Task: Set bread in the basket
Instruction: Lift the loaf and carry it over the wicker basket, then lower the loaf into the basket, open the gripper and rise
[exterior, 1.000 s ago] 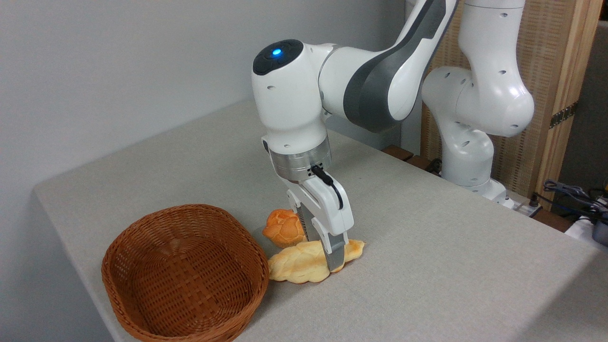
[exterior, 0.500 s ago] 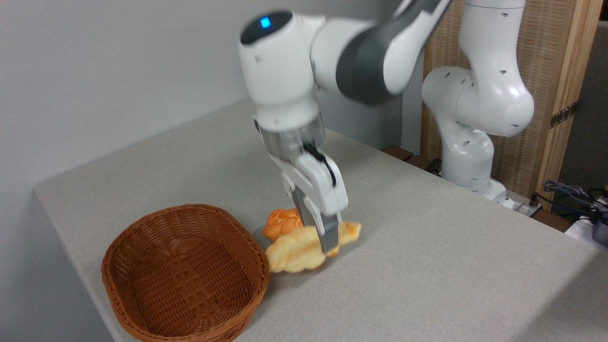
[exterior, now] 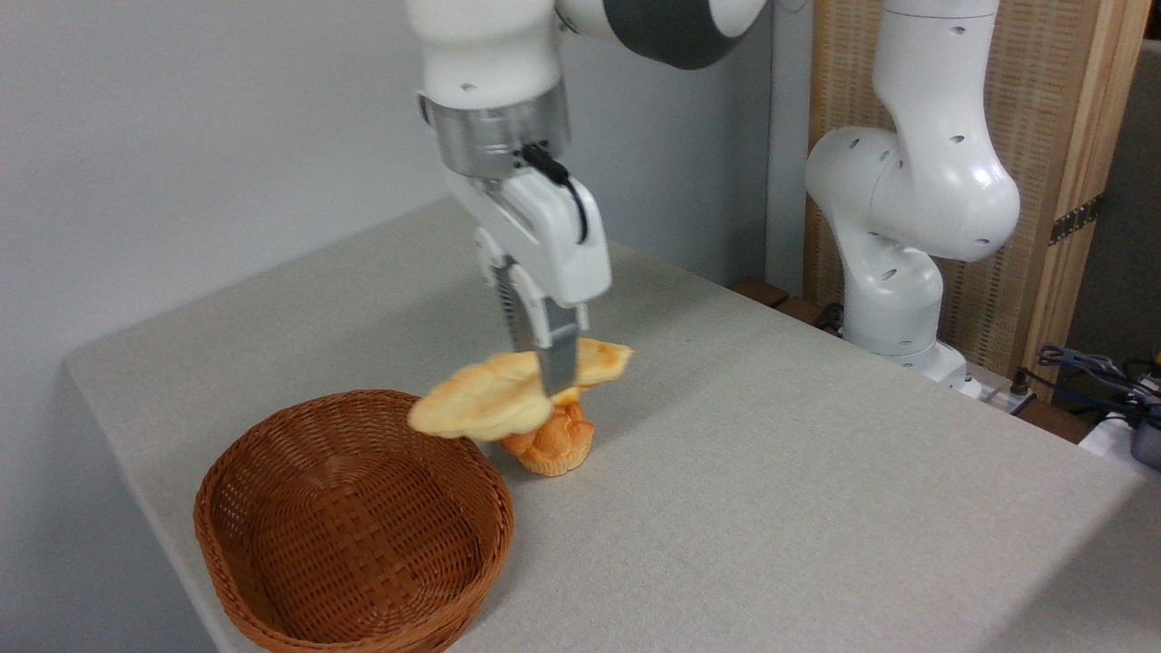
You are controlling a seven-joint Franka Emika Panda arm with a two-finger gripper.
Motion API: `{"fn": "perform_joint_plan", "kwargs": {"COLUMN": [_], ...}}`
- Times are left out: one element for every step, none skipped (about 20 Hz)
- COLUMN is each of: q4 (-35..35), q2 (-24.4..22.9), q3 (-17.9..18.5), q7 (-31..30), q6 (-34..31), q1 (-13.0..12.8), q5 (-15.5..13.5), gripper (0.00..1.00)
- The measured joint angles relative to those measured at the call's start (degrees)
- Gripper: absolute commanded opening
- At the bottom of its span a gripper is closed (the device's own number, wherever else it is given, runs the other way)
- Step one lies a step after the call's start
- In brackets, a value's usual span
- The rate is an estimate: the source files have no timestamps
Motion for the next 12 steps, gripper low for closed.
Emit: {"fn": "perform_joint_plan", "kwargs": {"q4": [1.95,4.23,6.21,8.40,10.44,12.14,13.34,14.06,14.41,14.52,14.57,14.64], "q2": [1.52,3.39,5.05,6.89,8.68,10.31,11.64,12.74,13.72,14.65,15.58,16.28], "q3": [0.00,-0.03,-0.10,-0.20,-0.28,-0.32,-0.37,-0.52,-0.89,-1.58,-2.37,-2.85], "q7": [-1.21,-2.96,-4.53,-6.17,-7.63,-9.18,-10.96,-13.06,-15.46,-17.90,-20.14,-21.48], "q6": [0.06,0.16,0.33,0.54,0.77,1.25,2.06,3.14,4.33,5.59,6.70,7.38], "q1": [-0.02,-0.08,-0.16,-0.31,-0.62,-1.07,-1.60,-2.15,-2.61,-2.93,-3.17,-3.37], "q5": [-0.87,-1.87,-2.55,-3.08,-3.52,-3.78,-3.89,-3.94,-4.02,-4.03,-4.03,-4.03], "gripper": [0.43,0.46,0.54,0.62,0.80,0.93,1.00,1.00,1.00,1.00,1.00,1.00]}}
